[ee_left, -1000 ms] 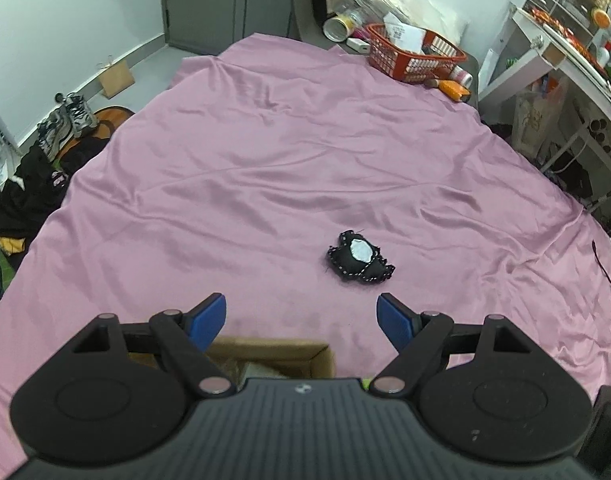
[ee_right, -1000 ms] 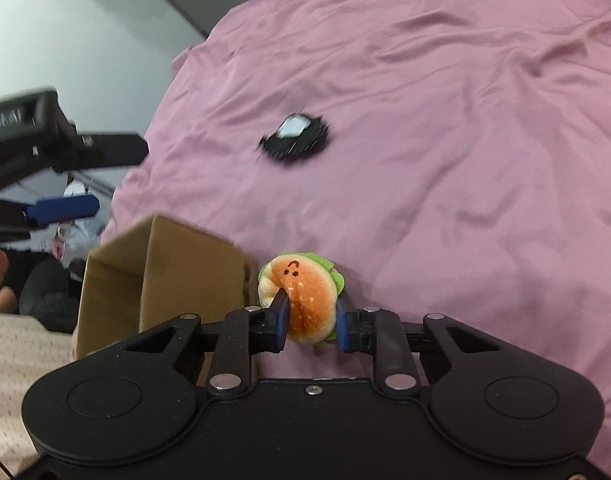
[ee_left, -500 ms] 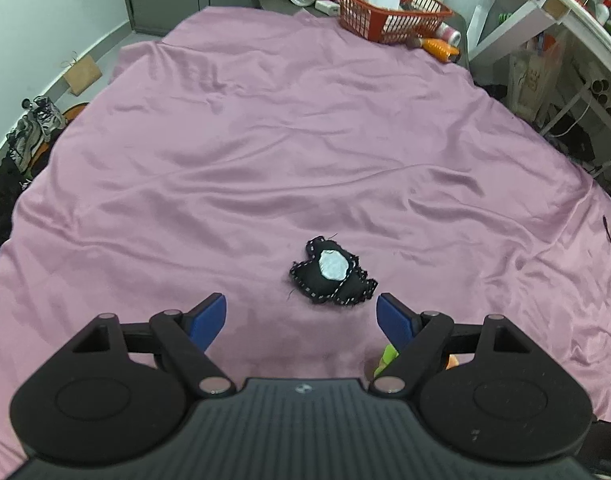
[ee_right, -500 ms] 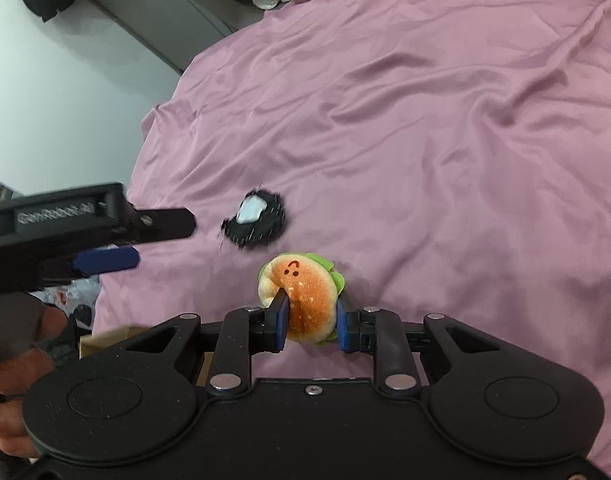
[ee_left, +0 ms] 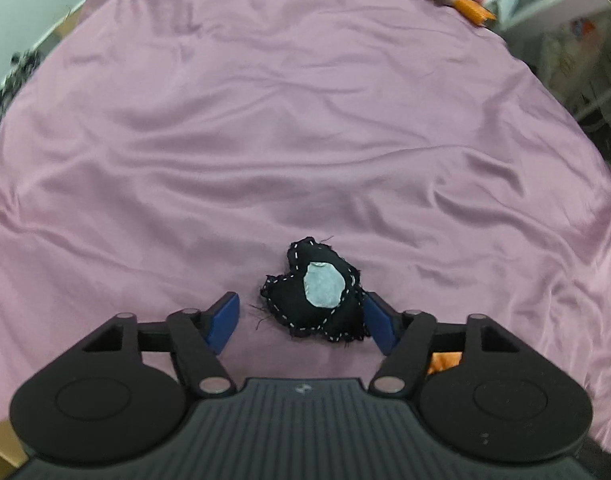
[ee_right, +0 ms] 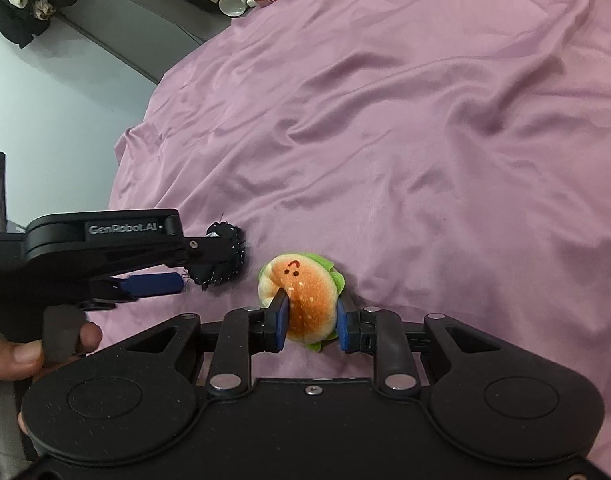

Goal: Organize soft objects
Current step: 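Grasp the black plush with white patch with the left gripper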

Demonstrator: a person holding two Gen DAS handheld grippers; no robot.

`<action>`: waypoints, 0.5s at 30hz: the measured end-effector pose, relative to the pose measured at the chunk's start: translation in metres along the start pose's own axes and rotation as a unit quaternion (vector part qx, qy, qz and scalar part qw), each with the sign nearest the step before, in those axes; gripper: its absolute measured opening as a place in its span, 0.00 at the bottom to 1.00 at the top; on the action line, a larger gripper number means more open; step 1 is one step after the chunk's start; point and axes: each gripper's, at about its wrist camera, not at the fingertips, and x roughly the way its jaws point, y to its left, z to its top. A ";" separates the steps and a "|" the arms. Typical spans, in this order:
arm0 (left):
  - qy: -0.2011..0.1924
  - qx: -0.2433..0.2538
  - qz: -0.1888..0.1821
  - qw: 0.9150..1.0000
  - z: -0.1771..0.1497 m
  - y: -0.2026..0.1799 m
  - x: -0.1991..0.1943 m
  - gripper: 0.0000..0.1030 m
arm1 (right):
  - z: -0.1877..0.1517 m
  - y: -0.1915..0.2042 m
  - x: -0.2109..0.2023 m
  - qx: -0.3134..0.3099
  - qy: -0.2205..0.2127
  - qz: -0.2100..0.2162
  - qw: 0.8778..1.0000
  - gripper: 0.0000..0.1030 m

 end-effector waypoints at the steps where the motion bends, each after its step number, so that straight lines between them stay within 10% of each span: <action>1: 0.003 -0.006 -0.002 1.000 0.001 0.001 0.003 0.56 | -0.001 0.000 -0.001 -0.001 0.000 0.001 1.000 0.23; 15: -0.045 -0.018 -0.014 0.999 -0.010 -0.012 -0.018 0.27 | -0.004 0.001 -0.008 -0.016 -0.006 -0.001 1.000 0.23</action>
